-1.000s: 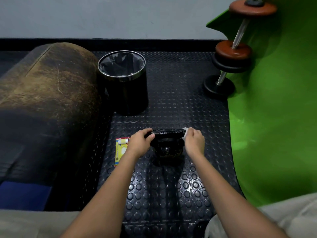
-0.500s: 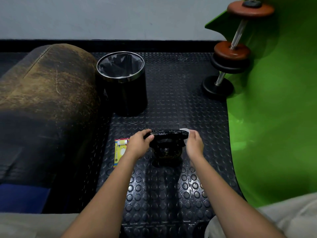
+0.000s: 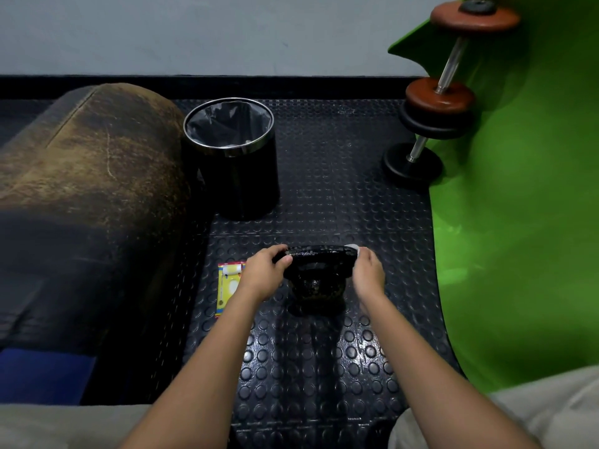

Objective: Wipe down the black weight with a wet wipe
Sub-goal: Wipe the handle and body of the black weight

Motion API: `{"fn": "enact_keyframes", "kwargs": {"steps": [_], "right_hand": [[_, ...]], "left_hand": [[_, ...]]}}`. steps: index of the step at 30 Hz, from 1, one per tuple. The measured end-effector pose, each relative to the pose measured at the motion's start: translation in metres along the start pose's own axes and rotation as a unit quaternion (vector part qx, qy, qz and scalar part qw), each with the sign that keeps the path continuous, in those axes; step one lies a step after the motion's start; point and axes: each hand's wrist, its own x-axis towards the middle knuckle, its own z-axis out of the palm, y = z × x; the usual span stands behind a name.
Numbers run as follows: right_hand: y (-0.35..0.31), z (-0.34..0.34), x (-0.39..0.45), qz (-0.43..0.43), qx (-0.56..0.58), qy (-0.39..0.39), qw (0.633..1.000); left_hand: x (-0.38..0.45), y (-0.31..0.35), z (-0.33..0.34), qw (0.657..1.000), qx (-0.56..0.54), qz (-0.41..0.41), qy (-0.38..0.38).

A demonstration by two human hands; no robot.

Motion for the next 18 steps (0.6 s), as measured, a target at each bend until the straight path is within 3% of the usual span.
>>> {"fn": "enact_keyframes", "kwargs": {"steps": [2,4,6,8,11,15,17,18], "right_hand": [[-0.006,0.002,-0.002,-0.052,-0.082,0.006,0.995],[-0.004,0.008,-0.006,-0.185,-0.155,0.015,0.970],[0.006,0.012,-0.007,-0.305,-0.187,0.011,0.934],[0.018,0.009,-0.005,-0.359,-0.180,0.012,0.916],[0.027,0.004,-0.008,-0.296,-0.121,0.032,0.947],[0.013,0.007,0.002,-0.035,0.037,0.009,0.999],[0.000,0.003,0.004,0.047,0.030,-0.014,0.998],[-0.003,0.003,0.002,0.029,-0.013,-0.015,0.999]], "left_hand": [[0.000,0.000,0.000,1.000,-0.002,0.000,-0.001],[-0.001,0.000,0.000,1.000,-0.003,-0.001,-0.001],[-0.001,0.000,0.000,1.000,0.002,0.000,0.002],[-0.001,0.000,0.000,1.000,0.003,0.002,0.003],[-0.001,0.000,0.001,1.000,0.001,0.003,0.003],[0.000,-0.001,0.000,1.000,0.001,0.004,0.002],[0.000,-0.001,0.000,1.000,0.001,0.002,0.002],[0.000,-0.001,0.000,1.000,0.002,0.002,0.003]]}}
